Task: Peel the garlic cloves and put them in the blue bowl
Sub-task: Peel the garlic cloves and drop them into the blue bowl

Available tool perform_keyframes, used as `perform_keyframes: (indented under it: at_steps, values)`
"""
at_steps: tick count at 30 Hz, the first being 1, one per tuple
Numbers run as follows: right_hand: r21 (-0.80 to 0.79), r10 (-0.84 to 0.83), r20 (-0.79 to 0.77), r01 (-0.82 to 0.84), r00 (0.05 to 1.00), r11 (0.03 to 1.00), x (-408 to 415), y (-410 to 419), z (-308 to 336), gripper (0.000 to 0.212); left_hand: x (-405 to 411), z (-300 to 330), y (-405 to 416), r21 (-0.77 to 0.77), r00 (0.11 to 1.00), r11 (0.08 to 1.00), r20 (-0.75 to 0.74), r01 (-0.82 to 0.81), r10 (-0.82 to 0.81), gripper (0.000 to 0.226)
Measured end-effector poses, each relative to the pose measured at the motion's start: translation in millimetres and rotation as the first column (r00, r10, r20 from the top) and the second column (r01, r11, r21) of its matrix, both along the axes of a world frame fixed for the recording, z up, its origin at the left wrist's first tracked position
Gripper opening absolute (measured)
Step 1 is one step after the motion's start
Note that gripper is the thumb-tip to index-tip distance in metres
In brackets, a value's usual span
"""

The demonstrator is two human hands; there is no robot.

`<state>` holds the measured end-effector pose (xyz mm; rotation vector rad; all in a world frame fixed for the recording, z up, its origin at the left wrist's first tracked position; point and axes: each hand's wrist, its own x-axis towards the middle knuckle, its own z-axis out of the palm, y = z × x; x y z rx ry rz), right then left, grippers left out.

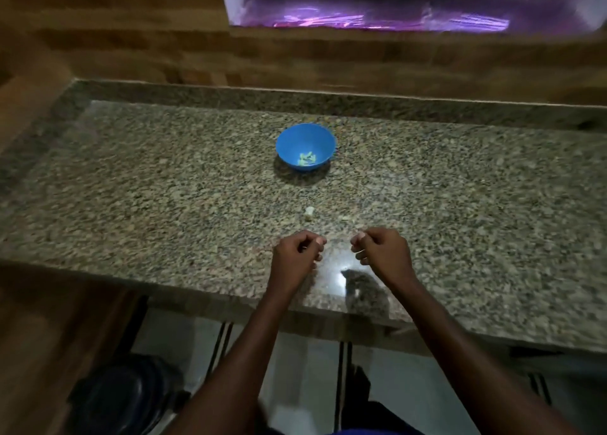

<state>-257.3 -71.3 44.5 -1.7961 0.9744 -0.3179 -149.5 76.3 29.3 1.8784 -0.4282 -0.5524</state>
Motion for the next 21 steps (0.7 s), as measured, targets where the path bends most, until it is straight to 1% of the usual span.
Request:
perform_keyframes:
  at_steps: [2, 4, 6, 7, 9, 11, 13, 15, 17, 18, 19, 21]
  values:
    - [-0.007, -0.004, -0.028, 0.004, 1.000, 1.000, -2, -20, -11, 0.024, 0, -8, -23, 0.042, 0.999, 0.999, 0.037, 0.029, -0.031, 0.013]
    - [-0.046, 0.009, -0.061, -0.012, 0.998, 0.999, 2, -33, -21, 0.019, 3, -16, -40, 0.097, 0.995, 0.994, 0.081, 0.049, -0.057, 0.011]
    - [-0.102, 0.015, -0.107, -0.026, 0.994, 0.994, 10, -43, -29, 0.014, 10, -28, -53, 0.188, 0.983, 0.979, 0.148, 0.080, -0.109, 0.020]
    - [-0.120, 0.014, -0.127, -0.029, 0.992, 0.992, 16, -46, -32, 0.011, 12, -34, -58, 0.247, 0.967, 0.963, 0.199, 0.107, -0.158, 0.026]
    - [-0.161, 0.023, -0.171, -0.051, 0.985, 0.986, 30, -51, -39, 0.009, 16, -49, -66, 0.363, 0.919, 0.918, 0.284, 0.161, -0.273, 0.029]
    - [-0.235, 0.044, -0.219, -0.096, 0.975, 0.967, 44, -55, -46, 0.010, 18, -61, -70, 0.436, 0.885, 0.882, 0.322, 0.179, -0.338, 0.031]
    - [-0.306, 0.097, -0.264, -0.178, 0.960, 0.935, 60, -59, -53, 0.016, 20, -64, -74, 0.438, 0.885, 0.881, 0.320, 0.178, -0.338, 0.037]
    - [-0.357, 0.181, -0.320, -0.296, 0.930, 0.886, 72, -60, -59, 0.019, 25, -62, -76, 0.403, 0.895, 0.897, 0.311, 0.181, -0.319, 0.037]
    - [-0.387, 0.224, -0.368, -0.368, 0.902, 0.845, 81, -60, -61, 0.009, 33, -60, -73, 0.364, 0.909, 0.920, 0.318, 0.146, -0.270, 0.032]
    - [-0.394, 0.228, -0.378, -0.379, 0.897, 0.837, 85, -62, -62, 0.003, 38, -57, -69, 0.339, 0.914, 0.936, 0.342, 0.098, -0.220, 0.029]
    - [-0.394, 0.228, -0.370, -0.374, 0.901, 0.840, 90, -64, -61, 0.002, 44, -55, -65, 0.303, 0.910, 0.952, 0.383, 0.035, -0.156, 0.025]
    - [-0.400, 0.197, -0.312, -0.317, 0.929, 0.860, 103, -73, -53, 0.007, 59, -51, -55, 0.243, 0.873, 0.965, 0.487, -0.102, -0.030, 0.021]
